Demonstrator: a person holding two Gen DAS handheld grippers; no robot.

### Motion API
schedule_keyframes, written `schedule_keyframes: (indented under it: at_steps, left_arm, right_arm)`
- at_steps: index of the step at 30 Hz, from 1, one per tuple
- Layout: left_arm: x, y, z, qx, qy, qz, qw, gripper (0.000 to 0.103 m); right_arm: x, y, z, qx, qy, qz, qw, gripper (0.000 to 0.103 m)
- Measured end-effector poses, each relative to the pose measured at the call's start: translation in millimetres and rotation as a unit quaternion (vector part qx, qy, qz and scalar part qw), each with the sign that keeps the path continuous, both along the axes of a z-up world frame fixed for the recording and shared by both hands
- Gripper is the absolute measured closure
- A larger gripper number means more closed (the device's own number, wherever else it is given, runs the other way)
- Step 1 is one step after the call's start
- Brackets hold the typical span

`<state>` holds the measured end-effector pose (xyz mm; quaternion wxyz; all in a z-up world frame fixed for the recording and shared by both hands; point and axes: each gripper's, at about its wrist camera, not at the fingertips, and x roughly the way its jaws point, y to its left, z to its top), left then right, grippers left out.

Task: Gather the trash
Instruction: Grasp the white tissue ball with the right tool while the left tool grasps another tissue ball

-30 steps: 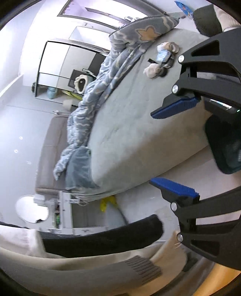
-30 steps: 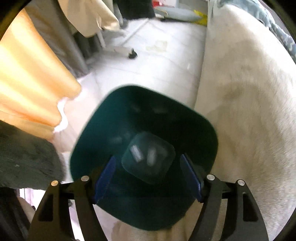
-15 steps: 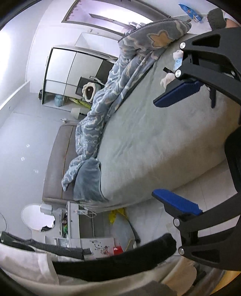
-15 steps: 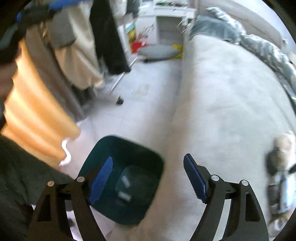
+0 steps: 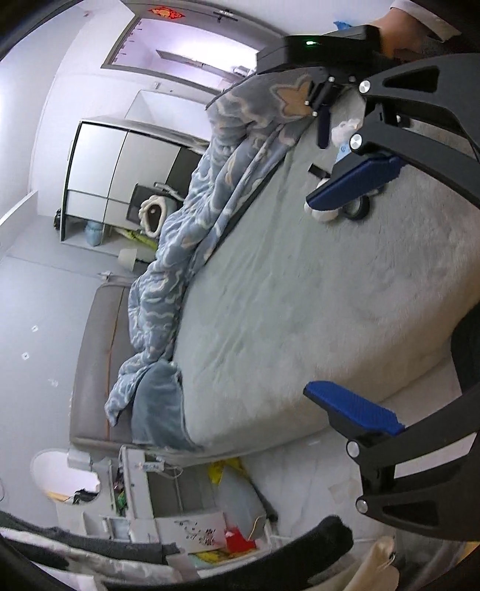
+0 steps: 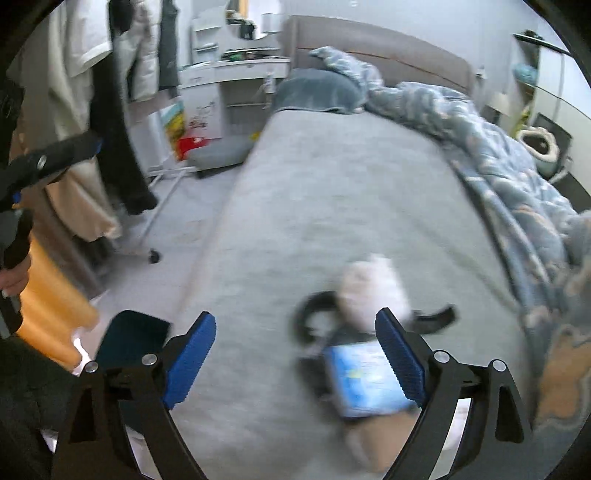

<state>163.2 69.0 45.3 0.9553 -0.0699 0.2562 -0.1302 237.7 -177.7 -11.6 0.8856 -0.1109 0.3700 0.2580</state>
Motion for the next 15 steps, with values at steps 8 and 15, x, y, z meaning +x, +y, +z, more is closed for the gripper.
schedule_keyframes:
  at_steps: [8, 15]
  left_arm:
    - [22, -39, -7, 0.014, 0.023, -0.037, 0.999, 0.008]
    - [41, -67, -16, 0.002, 0.044, -0.063, 0.9971, 0.008]
  right_arm:
    - [18, -60, -4, 0.028, 0.01, -0.041, 0.999, 0.014]
    - [32, -98, -17, 0.027, 0.032, -0.061, 0.997, 0.014]
